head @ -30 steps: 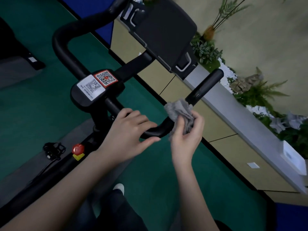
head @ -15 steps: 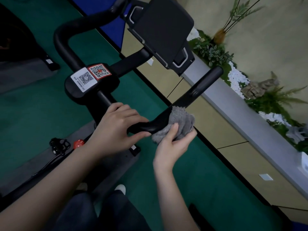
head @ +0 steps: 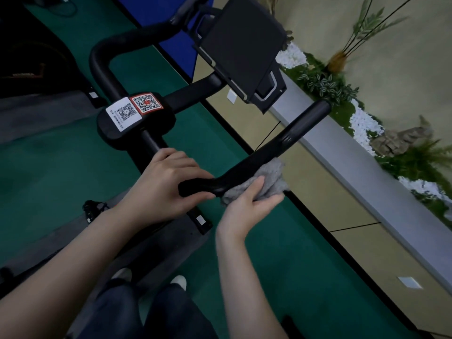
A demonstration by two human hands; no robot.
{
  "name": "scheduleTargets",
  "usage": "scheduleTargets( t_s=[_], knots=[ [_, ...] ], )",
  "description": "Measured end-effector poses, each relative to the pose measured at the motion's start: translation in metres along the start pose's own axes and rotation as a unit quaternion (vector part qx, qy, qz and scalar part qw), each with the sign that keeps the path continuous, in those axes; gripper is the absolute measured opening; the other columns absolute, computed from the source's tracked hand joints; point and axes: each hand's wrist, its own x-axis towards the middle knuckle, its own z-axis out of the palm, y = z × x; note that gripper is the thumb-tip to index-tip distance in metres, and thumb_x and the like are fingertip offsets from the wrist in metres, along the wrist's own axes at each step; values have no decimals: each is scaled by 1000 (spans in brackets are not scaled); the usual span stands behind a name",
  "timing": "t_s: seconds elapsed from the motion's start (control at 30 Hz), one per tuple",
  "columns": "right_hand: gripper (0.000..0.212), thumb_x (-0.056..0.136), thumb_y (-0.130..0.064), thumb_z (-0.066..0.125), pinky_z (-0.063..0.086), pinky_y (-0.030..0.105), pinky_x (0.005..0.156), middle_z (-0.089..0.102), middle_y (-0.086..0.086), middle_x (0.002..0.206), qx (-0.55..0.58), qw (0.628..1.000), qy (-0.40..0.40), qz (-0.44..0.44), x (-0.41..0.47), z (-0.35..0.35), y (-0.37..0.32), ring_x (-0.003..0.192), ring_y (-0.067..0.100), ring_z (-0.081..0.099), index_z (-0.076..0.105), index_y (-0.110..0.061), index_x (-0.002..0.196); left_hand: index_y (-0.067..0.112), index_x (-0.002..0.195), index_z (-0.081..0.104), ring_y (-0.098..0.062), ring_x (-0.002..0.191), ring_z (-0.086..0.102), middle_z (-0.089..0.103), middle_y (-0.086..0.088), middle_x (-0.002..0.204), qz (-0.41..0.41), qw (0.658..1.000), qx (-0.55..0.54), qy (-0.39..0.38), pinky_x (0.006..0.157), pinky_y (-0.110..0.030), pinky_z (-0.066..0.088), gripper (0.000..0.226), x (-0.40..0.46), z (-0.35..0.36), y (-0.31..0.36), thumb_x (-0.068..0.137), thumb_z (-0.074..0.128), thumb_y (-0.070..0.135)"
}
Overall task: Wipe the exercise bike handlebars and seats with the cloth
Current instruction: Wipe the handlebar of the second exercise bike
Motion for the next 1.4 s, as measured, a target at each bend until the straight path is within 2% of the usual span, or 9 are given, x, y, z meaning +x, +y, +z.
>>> scheduleTargets(
  t_s=[0.13,0.2,0.37,0.57,0.73,0.87,1.0,1.2,1.4],
  knots=[
    [11,101,-20,47,51,28,88,60,0,112,28,996,-35,83,-17,-5,3,100,7,63,48,-18,112,28,100,70,-10,84,58,65,15,88,-8,1000,7,-3,92,-31,31,35,1,1,2,82,58,55],
    [15,101,-20,46,51,33,92,60,5,116,46,992,-31,116,-6,-1,2,104,15,63,48,-14,116,28,100,70,-9,84,58,64,16,88,-10,1000,9,0,94,-33,32,35,1,1,3,82,58,55],
    [12,103,-21,43,48,20,78,62,-1,105,34,991,-36,128,-4,0,3,90,6,64,51,-14,109,27,99,70,-11,83,57,63,16,86,-16,1000,13,5,95,-33,31,36,1,1,5,82,57,55],
    [14,101,-15,46,54,34,82,68,7,98,26,987,-72,142,1,-5,11,86,15,68,55,-5,105,27,100,70,-10,82,57,63,16,85,-14,1000,13,6,95,-35,34,36,0,0,7,82,58,55],
    [13,99,-8,48,50,21,69,68,0,85,11,985,-133,106,1,-18,11,76,7,66,60,-9,95,28,101,71,-8,84,56,64,16,86,-20,1000,8,14,96,-37,36,35,0,1,6,81,60,55],
    [12,96,-5,52,49,21,65,68,-3,79,-4,974,-192,119,-7,-34,15,72,6,63,63,-8,91,28,100,71,-6,86,56,64,16,87,-22,999,12,20,98,-33,33,34,0,1,8,81,60,54],
    [19,95,-1,52,51,22,64,67,0,77,18,972,-176,154,16,-25,11,68,8,63,63,-11,83,29,99,71,-1,85,53,64,17,87,-24,999,11,19,98,-30,31,33,0,1,8,81,60,54],
    [20,94,-1,54,44,21,58,56,6,73,1,957,-242,159,7,-30,14,67,14,50,61,-5,77,29,99,71,-3,87,56,64,18,88,-34,999,12,14,99,-34,32,35,0,0,9,80,60,55],
    [21,93,2,54,48,31,66,60,8,75,23,974,-170,151,25,-28,7,69,19,54,61,-8,75,29,100,70,-8,85,58,64,16,87,-31,999,6,5,99,-33,30,35,0,0,8,81,59,55]
  ],
)
